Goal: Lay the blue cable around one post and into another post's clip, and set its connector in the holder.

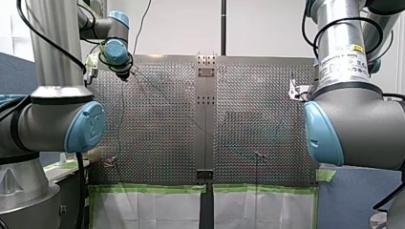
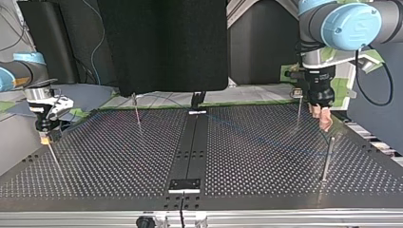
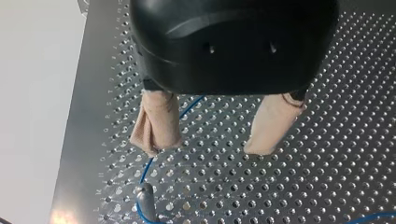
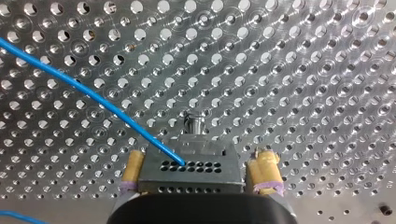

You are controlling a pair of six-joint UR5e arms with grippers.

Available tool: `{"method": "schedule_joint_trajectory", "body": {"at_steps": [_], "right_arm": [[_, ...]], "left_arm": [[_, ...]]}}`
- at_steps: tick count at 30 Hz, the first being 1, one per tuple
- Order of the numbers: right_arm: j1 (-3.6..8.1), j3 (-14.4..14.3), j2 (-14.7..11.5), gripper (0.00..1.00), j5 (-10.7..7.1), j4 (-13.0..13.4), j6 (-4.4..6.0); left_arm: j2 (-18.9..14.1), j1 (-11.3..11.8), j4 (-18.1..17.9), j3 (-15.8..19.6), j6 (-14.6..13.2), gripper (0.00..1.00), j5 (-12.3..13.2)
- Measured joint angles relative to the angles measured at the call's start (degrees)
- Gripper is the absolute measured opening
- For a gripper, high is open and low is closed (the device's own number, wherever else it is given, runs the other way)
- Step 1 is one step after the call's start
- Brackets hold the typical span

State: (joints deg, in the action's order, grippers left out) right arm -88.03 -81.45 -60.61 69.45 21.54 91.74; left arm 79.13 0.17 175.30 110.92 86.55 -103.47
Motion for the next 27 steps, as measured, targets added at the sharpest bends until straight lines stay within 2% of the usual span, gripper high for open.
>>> {"method": "schedule_joint_trajectory", "body": {"at_steps": [7,14,20,27], "right_arm": [[0.00,0.0,0.0,0.95,0.15,0.0,-0.03],[0.01,0.0,0.0,0.95,0.16,0.0,-0.02],[0.01,0.0,0.0,0.95,0.17,0.1,-0.04],[0.01,0.0,0.0,0.95,0.17,0.0,-0.05]], "left_arm": [[-0.5,-0.2,-0.7,2.2,1.3,1.00,0.0],[-1.4,-0.5,-2.2,5.4,1.3,1.00,0.6],[-2.6,-1.7,-4.9,8.3,1.1,1.00,3.1],[-2.4,-3.7,-8.6,11.9,2.3,1.00,6.8]]}}
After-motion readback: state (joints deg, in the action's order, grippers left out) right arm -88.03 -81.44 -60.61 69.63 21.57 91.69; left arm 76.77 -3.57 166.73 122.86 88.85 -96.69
